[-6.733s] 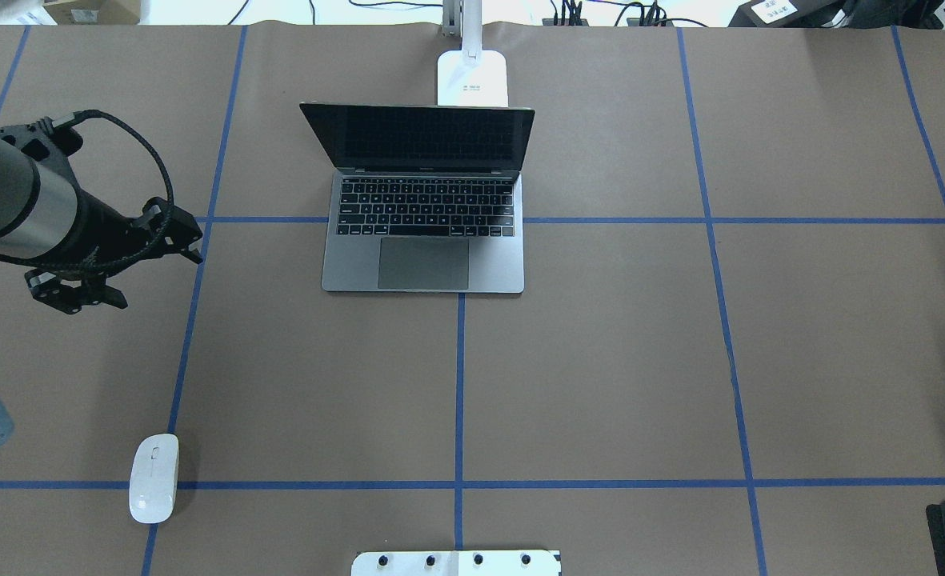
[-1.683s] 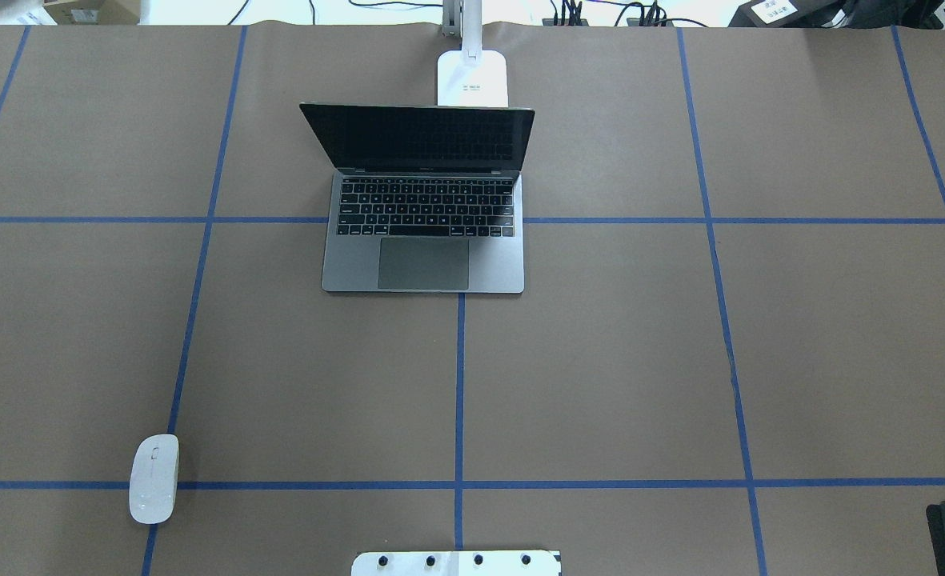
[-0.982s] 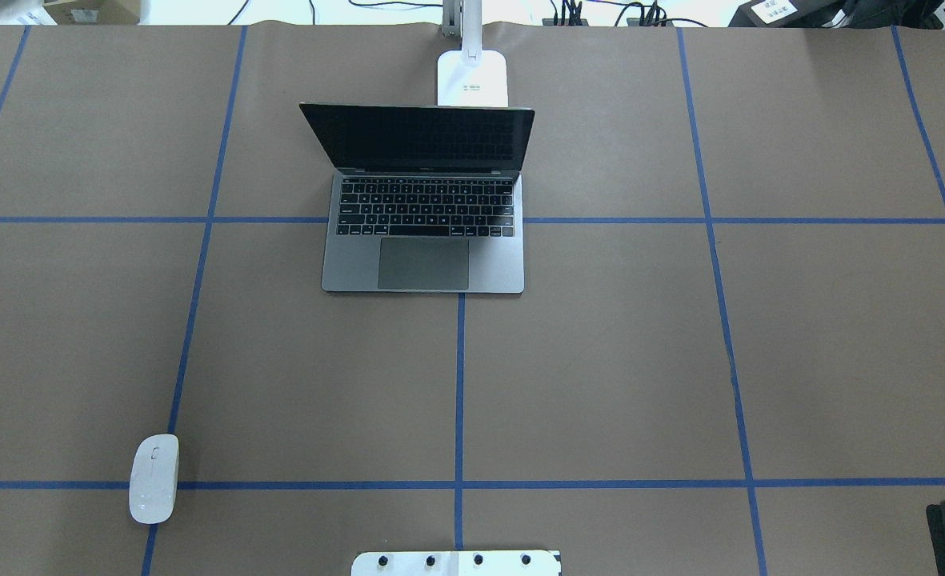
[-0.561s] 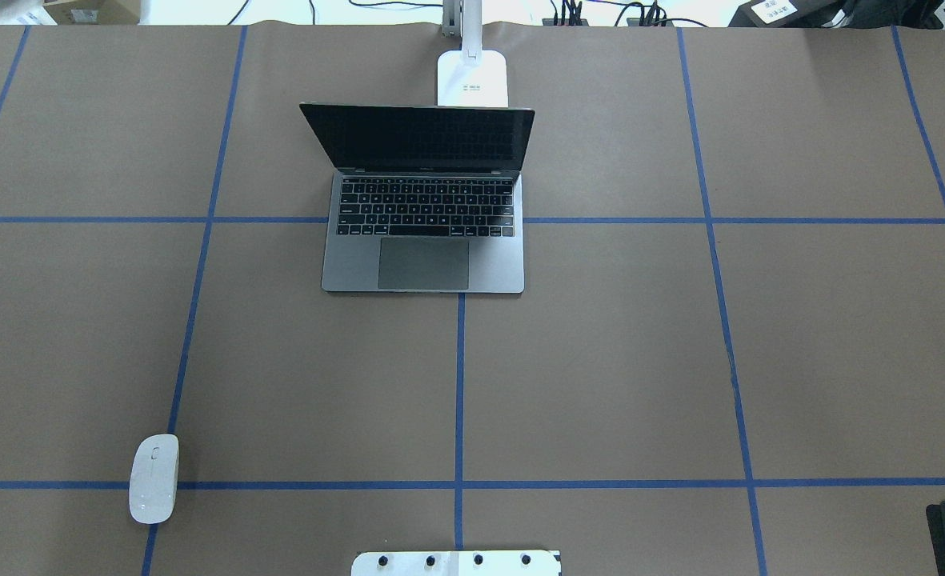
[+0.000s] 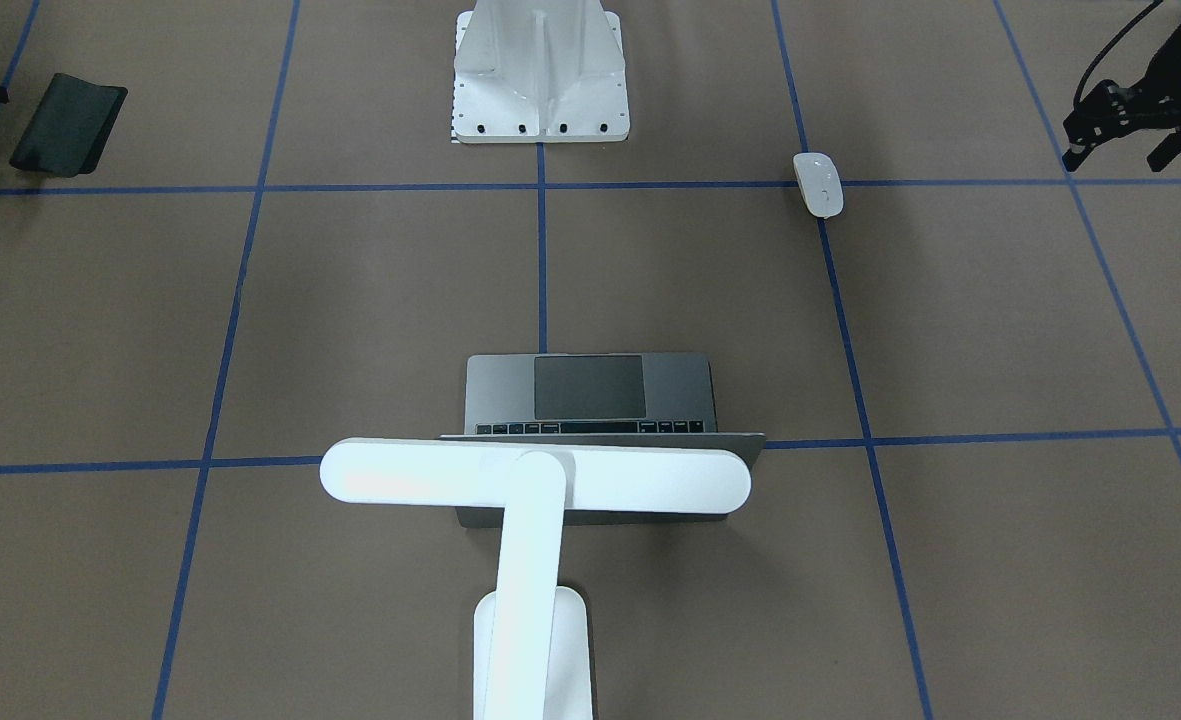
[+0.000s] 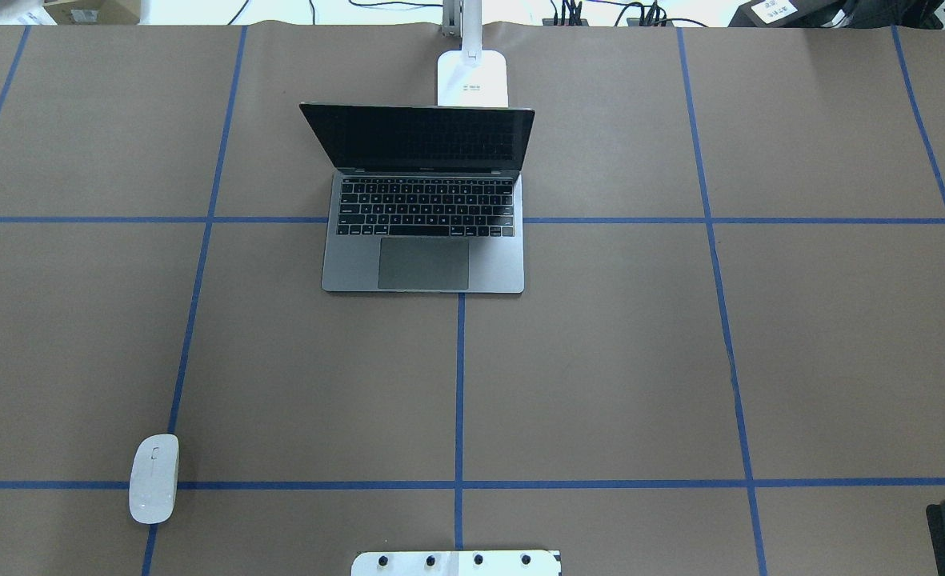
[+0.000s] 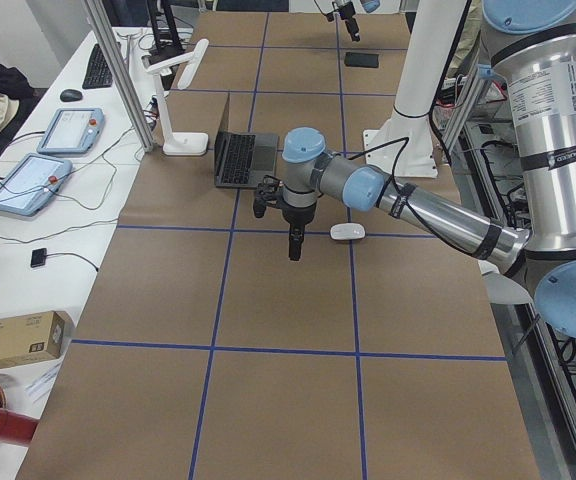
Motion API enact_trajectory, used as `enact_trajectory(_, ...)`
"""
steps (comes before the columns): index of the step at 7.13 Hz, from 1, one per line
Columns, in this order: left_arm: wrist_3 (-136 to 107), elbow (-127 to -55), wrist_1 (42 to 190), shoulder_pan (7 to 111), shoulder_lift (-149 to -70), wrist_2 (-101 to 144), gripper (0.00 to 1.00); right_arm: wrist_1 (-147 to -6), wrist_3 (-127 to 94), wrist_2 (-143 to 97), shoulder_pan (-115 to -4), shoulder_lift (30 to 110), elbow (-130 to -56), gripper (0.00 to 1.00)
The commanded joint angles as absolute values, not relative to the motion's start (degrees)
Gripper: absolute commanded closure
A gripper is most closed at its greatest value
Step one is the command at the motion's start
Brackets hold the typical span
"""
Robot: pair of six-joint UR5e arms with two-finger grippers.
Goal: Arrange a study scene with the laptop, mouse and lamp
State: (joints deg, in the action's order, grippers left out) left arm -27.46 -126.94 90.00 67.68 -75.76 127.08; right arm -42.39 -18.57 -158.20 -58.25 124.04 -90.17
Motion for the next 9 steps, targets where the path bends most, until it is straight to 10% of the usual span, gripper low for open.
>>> enact_trajectory(1,-26.7,-126.8,90.0,67.9,-75.8,127.1,0.00,-38.3,-24.0,-154.5,-54.0,123.9,-90.1,0.00)
enact_trajectory(9,-25.7,-126.4,89.9,68.0,-75.8,128.1,0.00,-32.3,-35.5,-147.7,-43.4,122.0,-90.1,0.00)
